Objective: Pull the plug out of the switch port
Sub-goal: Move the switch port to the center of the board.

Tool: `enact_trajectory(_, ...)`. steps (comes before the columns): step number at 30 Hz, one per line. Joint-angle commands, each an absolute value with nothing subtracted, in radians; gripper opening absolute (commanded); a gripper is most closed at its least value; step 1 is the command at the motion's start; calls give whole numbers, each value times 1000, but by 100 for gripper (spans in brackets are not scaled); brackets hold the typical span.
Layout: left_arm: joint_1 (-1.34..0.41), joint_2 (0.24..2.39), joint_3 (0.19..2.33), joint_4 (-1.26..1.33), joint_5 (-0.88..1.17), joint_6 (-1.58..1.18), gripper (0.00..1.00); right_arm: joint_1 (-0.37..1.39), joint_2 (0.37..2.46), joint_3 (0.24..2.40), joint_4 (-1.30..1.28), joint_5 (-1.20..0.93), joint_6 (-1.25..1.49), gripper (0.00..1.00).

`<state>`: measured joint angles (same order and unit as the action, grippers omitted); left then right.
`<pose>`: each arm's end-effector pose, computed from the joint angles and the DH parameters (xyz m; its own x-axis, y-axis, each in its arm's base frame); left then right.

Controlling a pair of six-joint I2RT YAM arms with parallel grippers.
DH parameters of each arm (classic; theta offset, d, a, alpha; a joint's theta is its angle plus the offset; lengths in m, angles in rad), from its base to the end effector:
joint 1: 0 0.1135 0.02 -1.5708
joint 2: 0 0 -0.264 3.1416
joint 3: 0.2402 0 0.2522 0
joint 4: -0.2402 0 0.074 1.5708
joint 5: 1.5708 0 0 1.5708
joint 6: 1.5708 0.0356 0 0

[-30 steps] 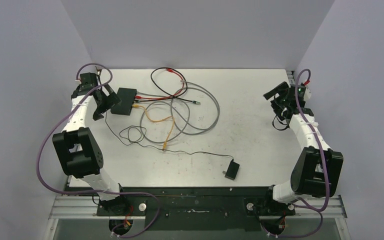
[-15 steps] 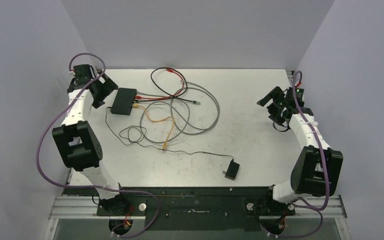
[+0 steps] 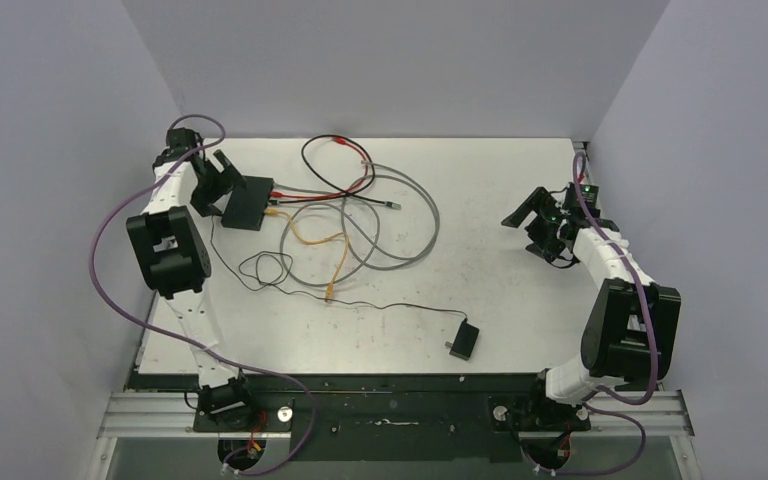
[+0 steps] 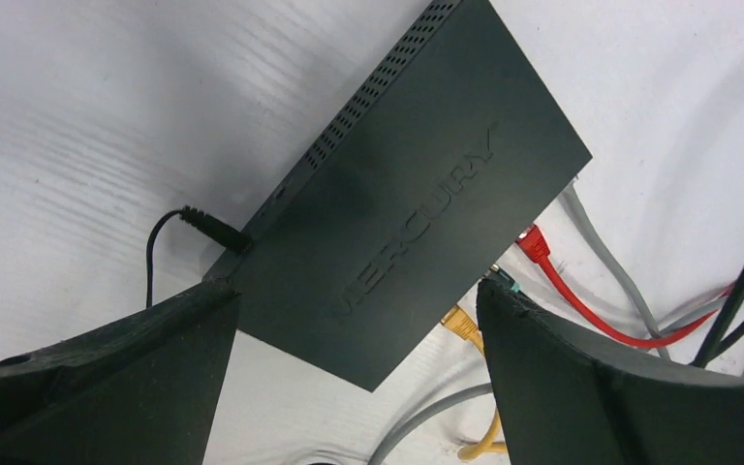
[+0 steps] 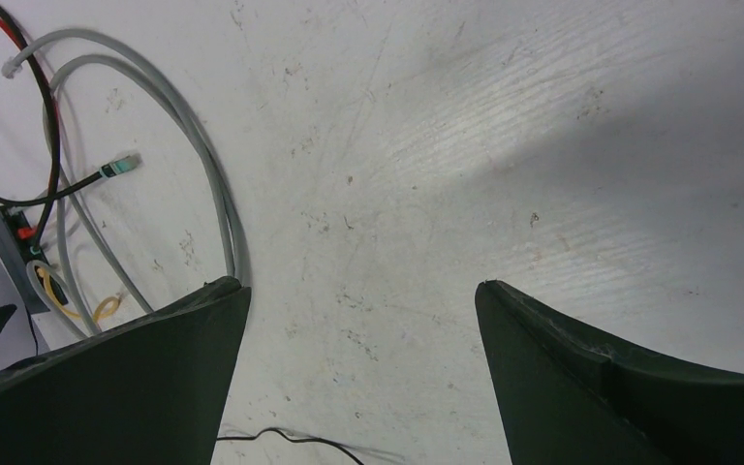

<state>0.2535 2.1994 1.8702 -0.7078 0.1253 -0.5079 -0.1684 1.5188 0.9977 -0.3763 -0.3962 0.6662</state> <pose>0.4678 0.1166 0.2105 -0.6371 -0.6635 -0.3923 -0.5689 0.7481 -0.3415 0.3131 -0.0393 0.2237 -0.6569 0.6900 -0.3039 0.4113 0.6658 0.6226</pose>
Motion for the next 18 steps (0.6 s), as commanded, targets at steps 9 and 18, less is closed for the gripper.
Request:
enact_trajectory(9, 238, 2485, 2385, -910, 131, -434, 77, -116, 1559, 1005, -360, -454, 611, 90)
enact_trajectory(18, 255, 2538, 2379, -854, 198, -423, 79, -79, 1595, 1043, -378, -438, 593, 90)
